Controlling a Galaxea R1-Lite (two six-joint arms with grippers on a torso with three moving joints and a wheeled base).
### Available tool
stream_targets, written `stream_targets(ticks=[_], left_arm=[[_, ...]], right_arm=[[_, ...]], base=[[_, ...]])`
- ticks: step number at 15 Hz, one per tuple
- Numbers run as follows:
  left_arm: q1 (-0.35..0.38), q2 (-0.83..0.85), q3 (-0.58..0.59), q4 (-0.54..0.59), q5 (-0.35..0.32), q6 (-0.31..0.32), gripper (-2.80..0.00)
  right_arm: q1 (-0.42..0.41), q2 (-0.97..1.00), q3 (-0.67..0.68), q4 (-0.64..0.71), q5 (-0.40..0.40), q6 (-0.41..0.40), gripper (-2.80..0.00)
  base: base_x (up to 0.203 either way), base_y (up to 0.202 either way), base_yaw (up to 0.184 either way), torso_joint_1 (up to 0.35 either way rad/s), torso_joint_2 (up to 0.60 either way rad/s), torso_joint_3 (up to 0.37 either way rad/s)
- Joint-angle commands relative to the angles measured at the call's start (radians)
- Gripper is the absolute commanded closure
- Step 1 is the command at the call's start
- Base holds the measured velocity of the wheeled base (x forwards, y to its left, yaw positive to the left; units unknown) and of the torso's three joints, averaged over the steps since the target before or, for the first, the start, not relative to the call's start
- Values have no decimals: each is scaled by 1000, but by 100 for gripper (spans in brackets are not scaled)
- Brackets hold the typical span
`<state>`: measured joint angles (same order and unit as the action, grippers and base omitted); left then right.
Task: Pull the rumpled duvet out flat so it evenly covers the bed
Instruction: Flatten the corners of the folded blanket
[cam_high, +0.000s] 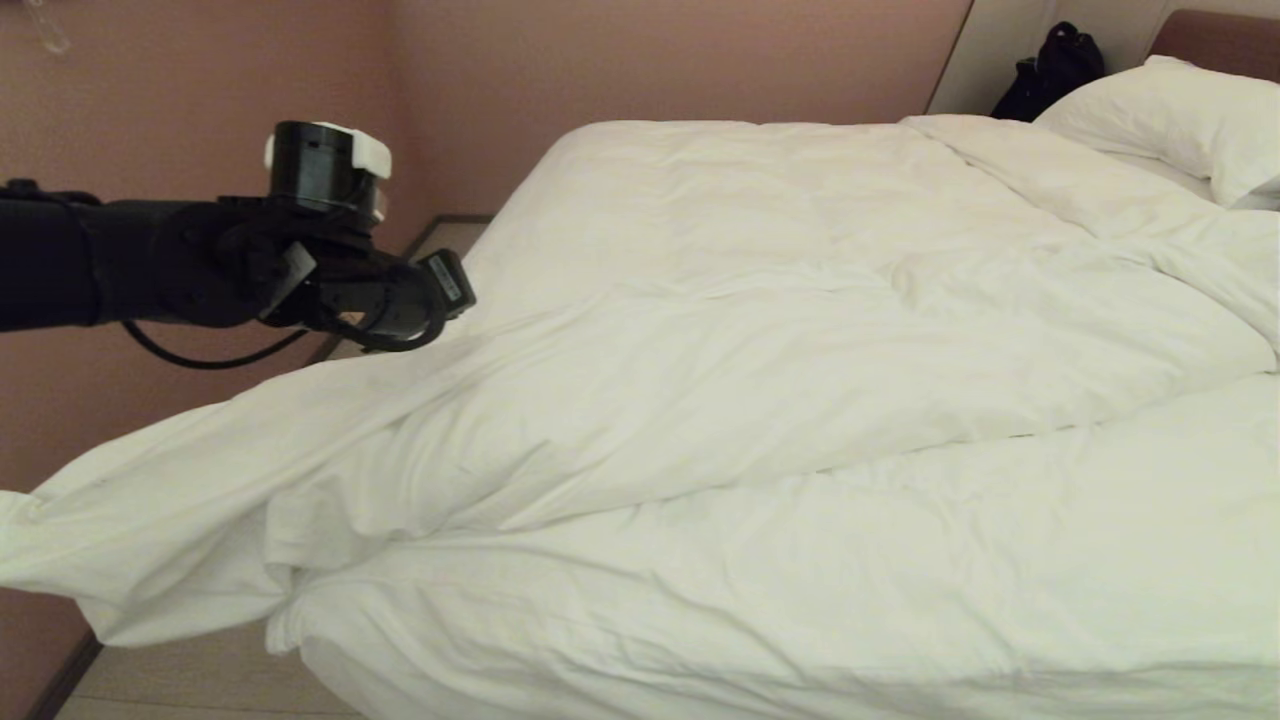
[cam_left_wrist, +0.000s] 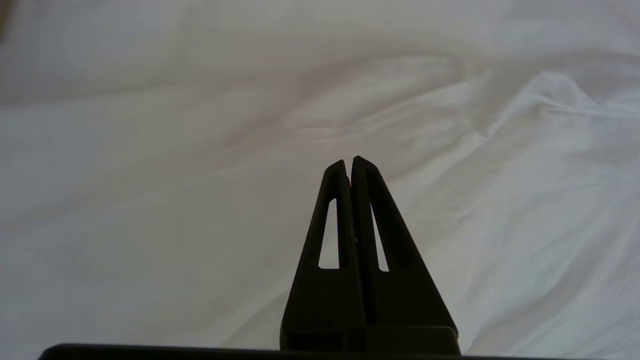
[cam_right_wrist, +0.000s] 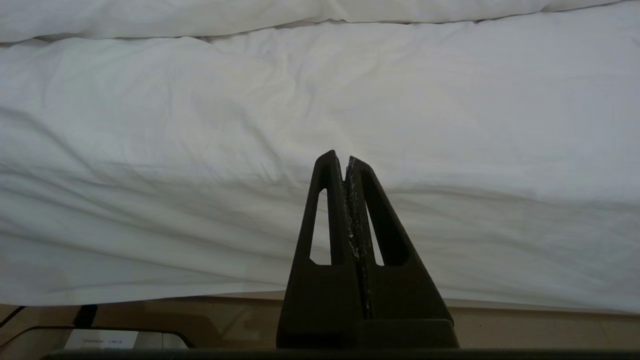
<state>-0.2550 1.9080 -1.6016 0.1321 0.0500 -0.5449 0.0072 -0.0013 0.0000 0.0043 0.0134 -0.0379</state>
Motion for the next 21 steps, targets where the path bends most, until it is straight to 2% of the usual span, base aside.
stream_targets(ticks=[1,5,8,10,12,14,15,18,21], left_arm=[[-42,80,-49,-4,-1,4,0],[-89,110,-78,-6,-2,51,0],[-196,146,-114,-9,9,133,0],[-230,173,-160,-9,19,154,0],[-241,218,-212,-8,59,172,0],[-244,240,-236,-9,72,187,0],[-243,256,-253,-9,86,198,-280],[-243,315,-321,-10,158,211,-280],[-242,355,-340,-27,179,218,-280]], right_arm=[[0,1,0,0,0,0,0],[0,1,0,0,0,0,0],[0,1,0,0,0,0,0],[0,1,0,0,0,0,0],[0,1,0,0,0,0,0],[0,1,0,0,0,0,0],[0,1,0,0,0,0,0],[0,1,0,0,0,0,0],[0,1,0,0,0,0,0]], base=[[0,0,0,0,0,0],[0,0,0,0,0,0],[0,0,0,0,0,0],[0,0,0,0,0,0],[0,0,0,0,0,0],[0,0,0,0,0,0],[0,0,0,0,0,0],[0,0,0,0,0,0],[0,0,0,0,0,0]])
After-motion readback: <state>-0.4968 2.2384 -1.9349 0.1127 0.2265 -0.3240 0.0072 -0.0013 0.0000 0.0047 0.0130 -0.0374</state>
